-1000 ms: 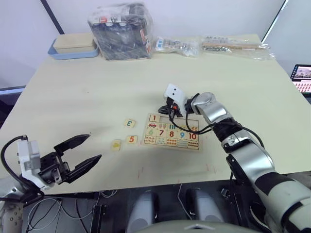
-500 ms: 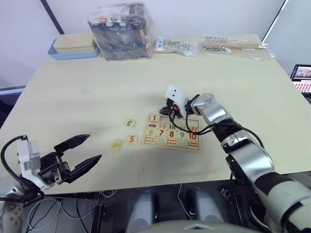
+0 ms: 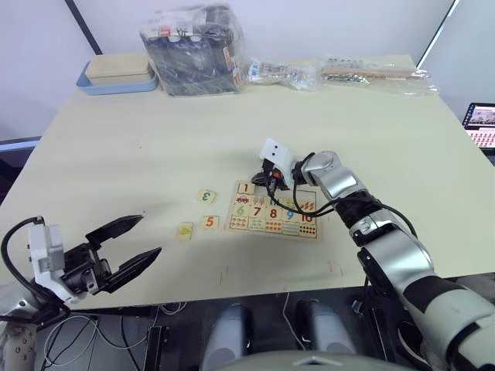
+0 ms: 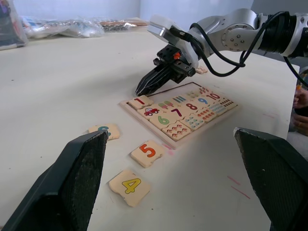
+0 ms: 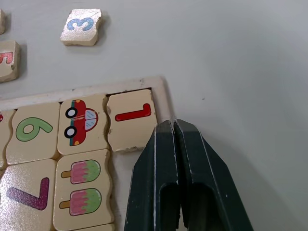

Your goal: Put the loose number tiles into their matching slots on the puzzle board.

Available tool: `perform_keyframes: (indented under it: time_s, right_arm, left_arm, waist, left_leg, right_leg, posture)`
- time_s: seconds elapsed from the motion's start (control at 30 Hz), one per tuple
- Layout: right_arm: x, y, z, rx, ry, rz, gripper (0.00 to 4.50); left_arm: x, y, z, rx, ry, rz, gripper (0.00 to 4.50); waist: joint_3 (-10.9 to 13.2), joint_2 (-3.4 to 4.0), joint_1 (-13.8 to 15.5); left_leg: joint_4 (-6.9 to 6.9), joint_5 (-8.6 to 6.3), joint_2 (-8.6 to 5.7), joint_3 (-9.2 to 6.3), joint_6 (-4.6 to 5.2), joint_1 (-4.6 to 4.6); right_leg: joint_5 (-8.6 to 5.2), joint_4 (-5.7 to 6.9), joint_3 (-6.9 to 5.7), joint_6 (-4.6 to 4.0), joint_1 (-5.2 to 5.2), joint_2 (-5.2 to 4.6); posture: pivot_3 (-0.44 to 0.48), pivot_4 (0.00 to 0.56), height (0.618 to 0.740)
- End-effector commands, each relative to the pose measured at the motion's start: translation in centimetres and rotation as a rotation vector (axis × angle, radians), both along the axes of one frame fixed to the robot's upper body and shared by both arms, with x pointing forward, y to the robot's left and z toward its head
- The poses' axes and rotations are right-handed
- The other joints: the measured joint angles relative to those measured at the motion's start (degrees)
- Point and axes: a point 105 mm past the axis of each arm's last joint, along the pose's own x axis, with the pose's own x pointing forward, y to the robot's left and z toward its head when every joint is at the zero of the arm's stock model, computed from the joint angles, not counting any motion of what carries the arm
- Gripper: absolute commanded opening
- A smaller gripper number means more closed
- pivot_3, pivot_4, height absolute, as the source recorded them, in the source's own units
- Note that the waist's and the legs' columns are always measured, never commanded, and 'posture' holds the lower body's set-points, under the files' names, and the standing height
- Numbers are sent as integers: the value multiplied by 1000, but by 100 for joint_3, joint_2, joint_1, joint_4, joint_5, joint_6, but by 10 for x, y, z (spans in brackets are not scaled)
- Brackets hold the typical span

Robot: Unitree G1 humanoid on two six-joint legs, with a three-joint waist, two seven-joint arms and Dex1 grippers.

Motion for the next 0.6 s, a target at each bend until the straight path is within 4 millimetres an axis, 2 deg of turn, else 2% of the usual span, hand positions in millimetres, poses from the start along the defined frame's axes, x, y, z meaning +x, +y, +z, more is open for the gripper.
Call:
perform_keyframes:
  time_s: [0.03,0.6]
  right_arm:
    - [-2,5,11,12,-42,29,52]
    - [-6,12,9,14,-30,49,52]
  left_arm:
    - [-1,2,8,12,-32,5,4500]
    - [-2,2,7,11,-30,10,4500]
  waist:
    - [0,1,-1]
    - [1,2,-1]
  left_leg:
    - [0,0,0,-1,0,0]
    - [0,0,0,-1,0,0]
  right_leg:
    - [0,0,-1,0,0,0]
    - [0,0,-1,0,0,1]
  posture:
    - [0,150,740]
    - [0,150,740]
